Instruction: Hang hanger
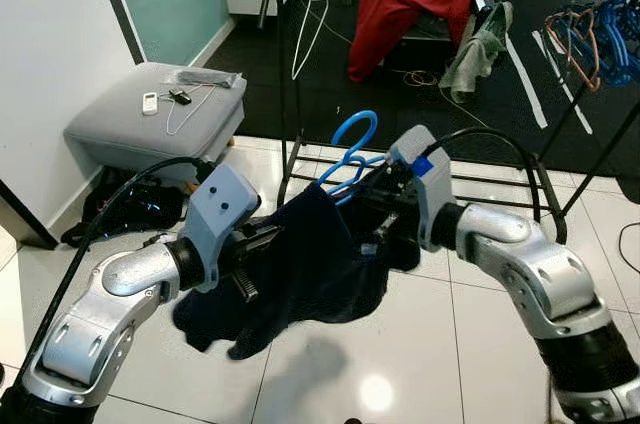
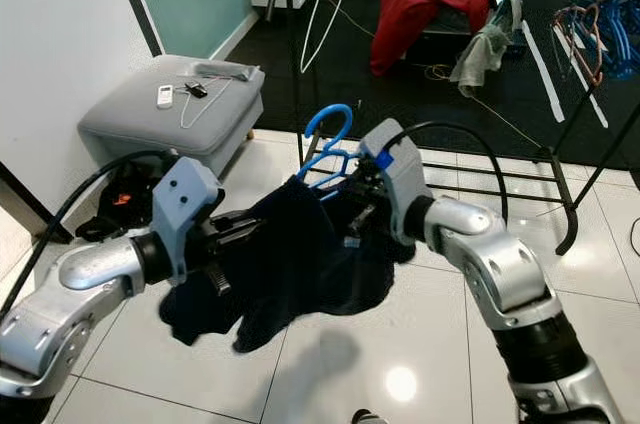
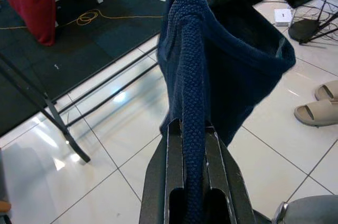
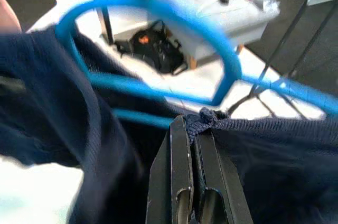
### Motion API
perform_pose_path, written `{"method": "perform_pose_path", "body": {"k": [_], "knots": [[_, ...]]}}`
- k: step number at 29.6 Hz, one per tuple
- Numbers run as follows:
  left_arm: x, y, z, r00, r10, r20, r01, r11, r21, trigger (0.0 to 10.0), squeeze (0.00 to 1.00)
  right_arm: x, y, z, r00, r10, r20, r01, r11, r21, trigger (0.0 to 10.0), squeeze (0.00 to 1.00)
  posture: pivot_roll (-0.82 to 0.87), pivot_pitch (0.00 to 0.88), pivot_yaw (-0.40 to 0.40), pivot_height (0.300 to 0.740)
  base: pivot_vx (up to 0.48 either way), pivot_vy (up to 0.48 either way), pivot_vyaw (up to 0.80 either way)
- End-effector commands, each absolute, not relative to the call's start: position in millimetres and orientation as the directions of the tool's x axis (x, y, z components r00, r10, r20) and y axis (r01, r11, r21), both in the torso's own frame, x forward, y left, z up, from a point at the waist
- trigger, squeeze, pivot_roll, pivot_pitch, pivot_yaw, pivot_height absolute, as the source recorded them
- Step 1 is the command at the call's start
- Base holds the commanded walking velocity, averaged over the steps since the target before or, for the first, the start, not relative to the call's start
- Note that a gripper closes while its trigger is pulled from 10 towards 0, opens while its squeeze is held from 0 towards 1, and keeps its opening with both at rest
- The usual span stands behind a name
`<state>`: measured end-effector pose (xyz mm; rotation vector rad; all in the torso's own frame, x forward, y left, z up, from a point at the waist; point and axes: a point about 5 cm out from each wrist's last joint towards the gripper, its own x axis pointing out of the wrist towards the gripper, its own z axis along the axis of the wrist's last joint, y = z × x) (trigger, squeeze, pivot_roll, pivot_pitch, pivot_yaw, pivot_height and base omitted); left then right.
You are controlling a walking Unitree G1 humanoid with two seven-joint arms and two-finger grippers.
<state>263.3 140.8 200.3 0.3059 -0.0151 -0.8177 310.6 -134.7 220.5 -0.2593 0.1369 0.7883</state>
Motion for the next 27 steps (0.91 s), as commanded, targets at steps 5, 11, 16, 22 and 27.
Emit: {"method": "perform_pose_path", "body": {"k": [5, 11, 16, 22, 27], "knots": [[248.8, 143.7, 200.3, 0.595, -0.795, -0.118, 0.783, 0.541, 0.307, 10.0, 0.0, 310.0, -166.7, 244.3, 0.712, 0.683, -0.164, -0.703, 0.692, -0.166, 0.0, 0.0, -0.1, 0.082, 0.009, 0.74, 0.0, 0.0, 0.0], [247.6, 158.5, 204.0, 0.566, -0.812, -0.144, 0.795, 0.491, 0.356, 10.0, 0.0, 294.3, -188.6, 254.9, 0.637, 0.748, -0.188, -0.77, 0.627, -0.116, 0.0, 0.0, -0.11, 0.086, 0.011, 0.74, 0.0, 0.0, 0.0], [240.6, 160.9, 213.7, 0.481, -0.865, -0.144, 0.831, 0.397, 0.391, 10.0, 0.0, 282.4, -192.0, 246.2, 0.534, 0.802, -0.268, -0.844, 0.525, -0.108, 0.0, 0.0, -0.11, 0.087, 0.013, 0.74, 0.0, 0.0, 0.0], [238.1, 163.6, 218.1, 0.434, -0.885, -0.165, 0.847, 0.339, 0.41, 10.0, 0.0, 275.4, -189.0, 229.7, 0.454, 0.805, -0.382, -0.886, 0.454, -0.096, 0.0, 0.0, -0.1, 0.089, 0.012, 0.74, 0.0, 0.0, 0.0], [242.5, 173.8, 217.7, 0.46, -0.863, -0.208, 0.83, 0.334, 0.447, 10.0, 0.0, 274.0, -193.6, 221.7, 0.452, 0.774, -0.443, -0.882, 0.463, -0.09, 0.0, 0.0, -0.1, 0.088, 0.009, 0.74, 0.0, 0.0, 0.0]]}}
